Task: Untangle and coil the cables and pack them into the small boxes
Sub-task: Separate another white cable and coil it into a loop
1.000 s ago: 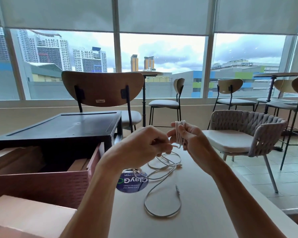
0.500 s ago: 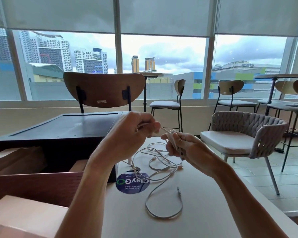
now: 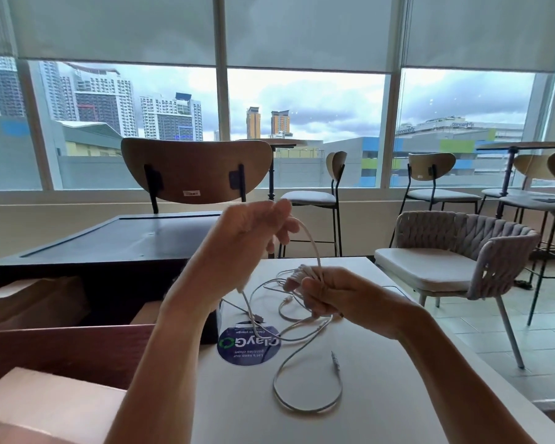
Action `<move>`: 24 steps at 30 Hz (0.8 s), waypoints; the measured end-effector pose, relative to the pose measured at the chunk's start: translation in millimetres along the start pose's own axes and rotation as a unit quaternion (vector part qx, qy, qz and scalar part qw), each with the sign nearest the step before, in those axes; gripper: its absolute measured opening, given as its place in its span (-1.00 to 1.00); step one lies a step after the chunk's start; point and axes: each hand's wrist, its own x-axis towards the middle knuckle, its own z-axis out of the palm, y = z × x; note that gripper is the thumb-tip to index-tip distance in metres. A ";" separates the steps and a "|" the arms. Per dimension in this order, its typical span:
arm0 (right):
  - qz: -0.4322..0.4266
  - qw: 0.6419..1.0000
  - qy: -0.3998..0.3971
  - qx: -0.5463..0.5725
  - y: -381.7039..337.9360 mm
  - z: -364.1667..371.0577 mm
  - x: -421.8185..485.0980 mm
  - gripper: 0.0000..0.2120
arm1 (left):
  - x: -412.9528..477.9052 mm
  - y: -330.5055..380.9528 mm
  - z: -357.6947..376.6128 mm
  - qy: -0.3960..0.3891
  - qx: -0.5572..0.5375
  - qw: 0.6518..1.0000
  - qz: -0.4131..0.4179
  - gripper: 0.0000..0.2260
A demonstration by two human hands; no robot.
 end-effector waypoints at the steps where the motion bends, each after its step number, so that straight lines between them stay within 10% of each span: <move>1: -0.003 1.000 -0.005 0.012 -2.0 -0.6 -0.9 -0.60 | 0.1 -1.2 -1.0 0.009 -0.034 0.999 -0.028 -0.57; 11: -0.041 0.994 -0.015 0.098 -11.4 -6.8 -7.5 -0.75 | -9.2 -37.9 5.2 -0.149 -0.058 0.981 -0.107 -0.66; 24: -0.040 0.994 0.007 0.098 -17.6 -7.5 -8.7 -0.68 | -4.8 -48.9 19.2 -0.091 -0.112 0.987 -0.070 -0.78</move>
